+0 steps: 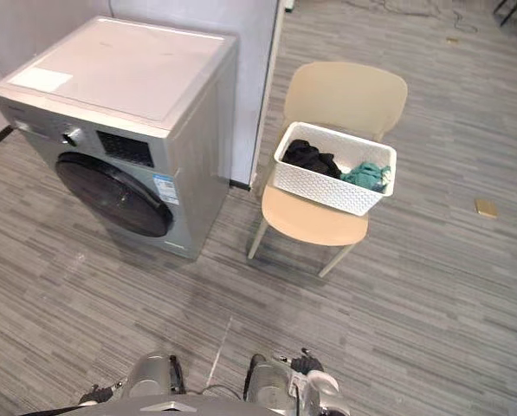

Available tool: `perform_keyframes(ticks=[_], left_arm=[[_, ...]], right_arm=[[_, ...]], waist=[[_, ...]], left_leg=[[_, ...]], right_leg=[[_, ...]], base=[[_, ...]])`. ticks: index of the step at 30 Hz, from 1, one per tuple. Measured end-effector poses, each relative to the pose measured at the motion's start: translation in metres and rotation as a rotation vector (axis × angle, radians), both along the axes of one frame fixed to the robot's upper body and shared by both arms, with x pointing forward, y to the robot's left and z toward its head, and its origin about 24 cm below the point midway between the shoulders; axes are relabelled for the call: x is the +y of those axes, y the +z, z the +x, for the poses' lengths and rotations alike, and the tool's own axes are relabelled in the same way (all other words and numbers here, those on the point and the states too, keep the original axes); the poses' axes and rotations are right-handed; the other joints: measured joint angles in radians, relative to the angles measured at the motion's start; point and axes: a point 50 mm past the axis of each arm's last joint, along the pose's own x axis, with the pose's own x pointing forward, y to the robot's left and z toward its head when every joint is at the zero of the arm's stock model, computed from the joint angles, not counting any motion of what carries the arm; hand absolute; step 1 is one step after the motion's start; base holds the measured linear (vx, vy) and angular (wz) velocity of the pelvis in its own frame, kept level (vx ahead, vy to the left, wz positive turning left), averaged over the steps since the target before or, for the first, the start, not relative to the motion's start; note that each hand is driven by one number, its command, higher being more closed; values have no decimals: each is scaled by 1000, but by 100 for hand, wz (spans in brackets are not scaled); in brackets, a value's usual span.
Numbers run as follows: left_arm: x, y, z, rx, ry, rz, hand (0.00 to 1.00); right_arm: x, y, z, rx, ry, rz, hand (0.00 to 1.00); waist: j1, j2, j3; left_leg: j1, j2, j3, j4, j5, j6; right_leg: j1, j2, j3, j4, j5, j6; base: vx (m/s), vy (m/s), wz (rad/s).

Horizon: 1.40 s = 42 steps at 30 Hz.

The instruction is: Pick up the laundry basket with both hands and put the clothes into the washing machine.

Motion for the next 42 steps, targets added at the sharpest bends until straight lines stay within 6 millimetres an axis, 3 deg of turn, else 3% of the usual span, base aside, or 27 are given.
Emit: perform_keyframes(ticks=[1, 2, 3, 5, 7, 8, 10, 11, 12, 14, 15, 16, 17, 20, 22, 24, 26, 28, 29, 30, 31, 33, 34, 36, 38, 40, 42], left_arm=[[2, 1, 1, -2, 2, 5, 0], [5, 1, 2, -7, 13, 13, 0], [5, 1, 3, -5, 19, 13, 0], [12, 2, 0, 7, 7, 33, 0], [10, 1, -2, 19, -1, 31, 0], [6, 0, -2, 25, -15, 24, 0], [2, -1, -1, 36, -57, 20, 0], [0, -2, -2, 47, -85, 19, 0], [-2, -2, 0, 49, -100, 19, 0], [-5, -1, 7, 36, -149, 20, 0], [-5, 0, 11, 27, -175, 27, 0], [-4, 0, 12, 24, -186, 30, 0], [-4, 0, 14, 21, -199, 31, 0], [-2, 1, 17, 15, -214, 27, 0], [-7, 0, 17, 16, -208, 14, 0], [-8, 0, 18, 11, -186, 8, 0], [-11, 0, 22, 4, -190, 5, 0], [-12, 1, 25, -8, -166, 1, 0], [-11, 1, 26, -12, -164, 3, 0], [-9, 2, 27, -15, -165, 9, 0], [-11, 1, 28, -15, -162, 3, 0], [-17, 0, 25, -14, -159, -21, 0], [-18, 0, 25, -18, -161, -25, 0], [-17, 0, 25, -22, -159, -22, 0], [-14, 2, 25, -36, -156, -9, 0], [-14, 2, 25, -36, -155, -6, 0], [-13, 2, 24, -28, -152, 4, 0]], right_arm=[[-2, 0, -2, 6, -4, -5, 0], [-6, -2, -8, 25, -14, -13, 0], [-8, -3, -14, 41, -32, -19, 0], [-2, -9, -24, 83, -79, 12, 0], [-8, -11, -32, 109, -113, 10, 0], [-10, -11, -30, 113, -110, 7, 0], [-9, -8, -18, 86, -98, 7, 0], [-12, -6, -12, 72, -86, -3, 0], [-12, -5, -11, 67, -82, -7, 0], [-11, -2, -2, 41, -65, -12, 0], [-12, 0, 3, 21, -53, -20, 0], [-11, 1, 5, 12, -45, -22, 0], [-7, 2, 9, 1, -29, -20, 0], [0, 3, 15, -15, 12, -17, 0], [1, 6, 20, -46, 10, -18, 0], [2, 8, 25, -67, 1, -11, 0], [2, 10, 29, -84, -7, -6, 0], [4, 11, 29, -95, -20, -3, 0], [5, 10, 28, -96, -23, -1, 0], [9, 8, 23, -86, -34, 8, 0], [10, 6, 19, -76, -47, 17, 0], [7, 7, 20, -79, -47, 7, 0], [6, 8, 21, -80, -44, 4, 0], [8, 7, 20, -73, -34, 6, 0], [12, 11, 29, -100, 26, -8, 0], [14, 21, 45, -159, 83, -34, 0], [16, 34, 62, -233, 134, -61, 0]], waist=[[-7, 1, 0], [-13, 10, -4], [-14, 10, 1], [-17, -32, -20], [-17, -42, -29], [-15, -42, -37], [-12, -6, -49], [-13, 9, -55], [-12, 14, -58], [-17, 23, -63], [-29, 25, -62], [-33, 30, -57], [-52, 21, -47], [-48, 8, -37], [-49, 12, -29], [-51, 20, -7], [-50, 29, -2], [-48, 36, -2], [-49, 32, -4], [-49, 8, -17], [-40, 22, -17], [-44, 60, -33], [-43, 65, -35], [-41, 64, -34], [-29, 54, -29], [-27, 52, -28], [-23, 52, -28]], left_leg=[[-3, 16, -10, -7, -9, 1], [-4, 45, -21, -43, -40, -39], [-10, 31, 10, -51, -66, -83], [-6, -54, 67, -121, -59, -83], [21, -127, 94, -165, -26, -70], [21, -154, 95, -168, -18, -60], [9, -191, 96, -156, -25, -43], [17, -205, 110, -158, -22, -16], [24, -210, 118, -167, -22, -3], [56, -235, 122, -217, -5, 32], [87, -249, 119, -256, 13, 62], [105, -254, 116, -272, 20, 74], [155, -267, 94, -307, 29, 92], [235, -274, 81, -358, 31, 96], [256, -275, 85, -383, 33, 91], [291, -263, 89, -408, 41, 82], [296, -246, 86, -422, 43, 66], [298, -217, 44, -441, 44, 15], [299, -212, 29, -445, 43, 1], [311, -205, -2, -452, 35, -28], [325, -171, -25, -450, 18, -61], [333, -126, -44, -450, 19, -89], [327, -104, -48, -412, 36, -117], [274, -67, -52, -234, 49, -135], [148, -34, -86, 100, 65, -152], [87, -33, -72, 213, 62, -147], [67, -10, -29, 160, 50, -127]], right_leg=[[0, -17, -15, 2, 0, 10], [-2, -46, -24, 11, -7, 49], [-4, -76, -12, 22, -19, 71], [-9, -124, 10, 43, -21, 92], [55, -150, -15, -30, -1, 90], [73, -169, -15, -66, 23, 108], [76, -195, -3, -107, 95, 93], [59, -205, 22, -90, 131, 66], [41, -210, 28, -65, 145, 54], [-32, -226, 51, 65, 194, -14], [-84, -234, 78, 179, 230, -73], [-117, -228, 110, 268, 228, -85], [-169, -180, 165, 485, 176, -75], [-239, -53, 141, 668, 65, -64], [-278, -22, 92, 636, 33, -56], [-276, 8, 30, 437, 8, -29], [-262, 18, -4, 263, 13, -28], [-230, 20, 0, 63, 77, -30], [-222, 16, 14, 41, 95, -30], [-178, -2, 13, 2, 128, -34], [-149, 8, -29, 3, 130, -30], [-131, 43, -69, 20, 64, -48], [-118, 55, -83, 41, 26, -62], [-64, 70, -103, 42, -5, -81], [-13, 87, -98, 30, -24, -99], [5, 91, -70, 17, -24, -101], [30, 99, -22, -12, -18, -99]], base=[[-88, 433, 103], [-63, 458, 96], [-41, 403, 100], [97, 220, 94], [180, 164, 70], [93, 194, 26], [95, 362, -13], [105, 389, -32], [116, 358, -30], [82, 245, -6], [77, 190, 15], [122, 185, 42], [98, 93, 44], [117, 12, 28], [118, -34, -1], [144, -71, -3], [170, -108, 4], [259, -195, 32], [313, -298, 62], [396, -418, 57], [318, -376, 53], [231, -294, 41], [305, -353, 47], [316, -360, 26], [281, -259, -25], [149, -76, -50], [174, -22, -65]])
